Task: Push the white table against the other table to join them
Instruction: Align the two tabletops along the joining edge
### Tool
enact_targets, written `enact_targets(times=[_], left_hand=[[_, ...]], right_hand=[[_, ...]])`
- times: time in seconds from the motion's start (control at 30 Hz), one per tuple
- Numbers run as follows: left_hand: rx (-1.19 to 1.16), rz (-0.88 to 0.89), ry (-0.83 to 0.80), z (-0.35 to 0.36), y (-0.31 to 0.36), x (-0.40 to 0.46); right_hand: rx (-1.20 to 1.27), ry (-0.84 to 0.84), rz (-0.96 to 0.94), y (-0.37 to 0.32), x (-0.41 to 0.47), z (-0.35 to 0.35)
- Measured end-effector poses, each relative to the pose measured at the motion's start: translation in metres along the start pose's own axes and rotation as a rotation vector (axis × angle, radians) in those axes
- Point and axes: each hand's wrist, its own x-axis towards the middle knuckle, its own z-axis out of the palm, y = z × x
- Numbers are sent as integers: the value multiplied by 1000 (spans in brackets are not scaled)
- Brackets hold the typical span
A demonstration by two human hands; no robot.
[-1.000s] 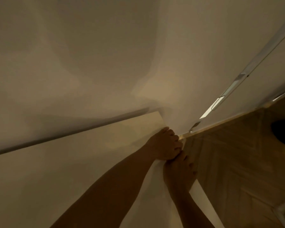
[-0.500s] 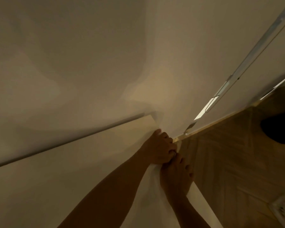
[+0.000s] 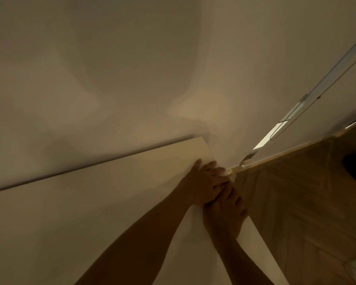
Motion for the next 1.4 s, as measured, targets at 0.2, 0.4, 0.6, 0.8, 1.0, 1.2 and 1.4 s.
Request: enact_targets(times=[0.2,0.4,0.6,0.8,1.0,1.2,1.4], left_hand=[[36,-223,42,-4,-23,-112],[30,-408,77,1,-33,-276],[3,-514,256,4,-44,-444],[94,-802,231,8,-63,-647],[94,-1173,214,20,-58,-804],[70,-1349,243,48,-23,-929],[76,-1422,288,81,-3,-1022]], right_hand=[[53,-192,-241,-39,-67,-3],[58,-287,-409,-79,-162,-18],[147,-324,-766,-142,-285,-24],[183,-317,-1064,-222,-436,-39],[210,-336,-1284,-273,-562,-46],[278,-379,-1466,-289,-665,-49],[204,-413,-1672,-295,-763,-38]])
